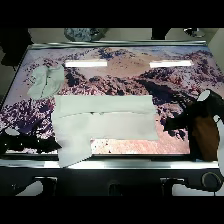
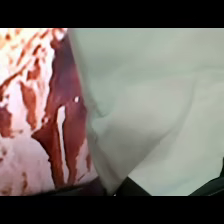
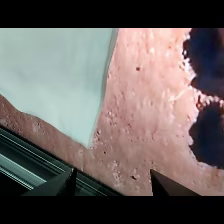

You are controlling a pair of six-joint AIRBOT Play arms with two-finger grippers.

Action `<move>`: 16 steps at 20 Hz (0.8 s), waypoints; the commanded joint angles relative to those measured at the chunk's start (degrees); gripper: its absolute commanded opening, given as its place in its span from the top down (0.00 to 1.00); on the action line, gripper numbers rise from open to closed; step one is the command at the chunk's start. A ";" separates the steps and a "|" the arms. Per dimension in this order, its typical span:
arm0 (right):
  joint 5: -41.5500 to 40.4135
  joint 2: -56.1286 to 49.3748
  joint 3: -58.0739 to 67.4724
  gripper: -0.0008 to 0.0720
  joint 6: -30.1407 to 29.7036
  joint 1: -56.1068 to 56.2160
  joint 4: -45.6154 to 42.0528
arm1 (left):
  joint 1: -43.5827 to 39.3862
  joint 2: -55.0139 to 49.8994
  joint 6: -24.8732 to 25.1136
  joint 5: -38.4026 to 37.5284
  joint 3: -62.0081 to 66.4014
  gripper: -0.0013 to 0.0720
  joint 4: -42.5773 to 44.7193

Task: Fold the shirts.

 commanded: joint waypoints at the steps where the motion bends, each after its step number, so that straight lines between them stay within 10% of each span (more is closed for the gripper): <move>1: -2.10 1.16 -5.95 0.20 -1.25 -0.02 5.03 | -2.19 0.07 0.07 0.76 -0.17 0.94 -0.68; 8: -10.82 1.11 -17.40 0.21 -2.32 -0.02 13.31 | -2.32 0.22 0.26 -0.28 -0.15 0.94 -0.70; 14: -18.99 1.07 -17.99 0.45 1.46 0.00 13.53 | -2.32 0.22 0.50 0.02 -0.15 0.94 -0.72; 16: -17.99 1.07 -17.99 0.92 1.68 0.04 13.42 | -2.34 0.22 0.46 0.79 -0.15 0.94 -0.72</move>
